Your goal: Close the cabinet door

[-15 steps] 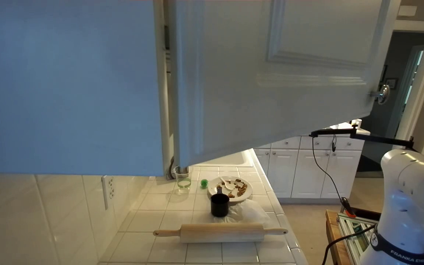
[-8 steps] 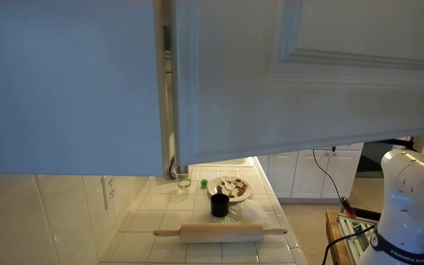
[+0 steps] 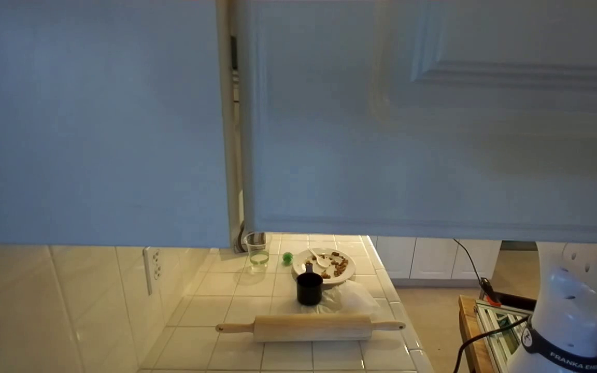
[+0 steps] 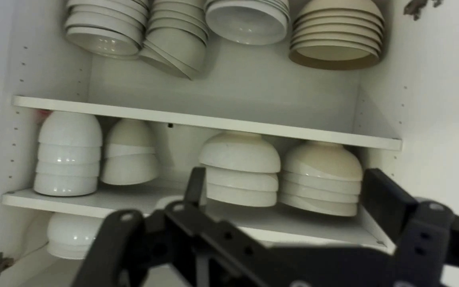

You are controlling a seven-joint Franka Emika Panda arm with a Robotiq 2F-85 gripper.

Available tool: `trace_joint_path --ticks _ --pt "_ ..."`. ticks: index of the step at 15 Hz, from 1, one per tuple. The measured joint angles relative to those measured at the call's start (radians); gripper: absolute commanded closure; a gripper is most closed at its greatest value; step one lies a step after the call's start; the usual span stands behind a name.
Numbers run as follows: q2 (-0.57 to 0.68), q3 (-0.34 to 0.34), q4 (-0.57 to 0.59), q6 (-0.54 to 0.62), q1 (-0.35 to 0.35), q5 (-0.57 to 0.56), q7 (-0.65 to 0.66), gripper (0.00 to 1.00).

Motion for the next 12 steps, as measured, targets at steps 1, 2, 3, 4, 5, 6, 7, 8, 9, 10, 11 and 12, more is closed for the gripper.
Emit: trace_joint_path --ticks 1,2,3,4,5,6,7,8,9,10,11,12 --pt "0.0 0.0 -0.011 0.031 0.026 0.027 -0.003 0.0" --pt "0.0 -0.001 -0.024 0.06 0.052 0.053 -0.007 0.0" --pt "0.0 -0.003 -0.036 0.088 0.078 0.08 -0.015 0.0" --pt "0.001 -0.006 -0.048 0.112 0.105 0.107 -0.024 0.0" --pt "0.002 -0.009 -0.059 0.134 0.133 0.136 -0.036 0.0" --pt "0.004 -0.013 -0.067 0.151 0.161 0.164 -0.05 0.0" --pt "0.007 -0.017 -0.073 0.161 0.191 0.192 -0.065 0.0" --pt "0.009 -0.022 -0.077 0.169 0.22 0.219 -0.082 0.0" --pt "0.01 -0.029 -0.08 0.175 0.25 0.247 -0.101 0.0" --pt "0.01 -0.036 -0.084 0.179 0.28 0.276 -0.12 0.0" --pt "0.01 -0.044 -0.088 0.183 0.31 0.304 -0.138 0.0" --pt "0.01 -0.052 -0.092 0.188 0.339 0.33 -0.155 0.0"
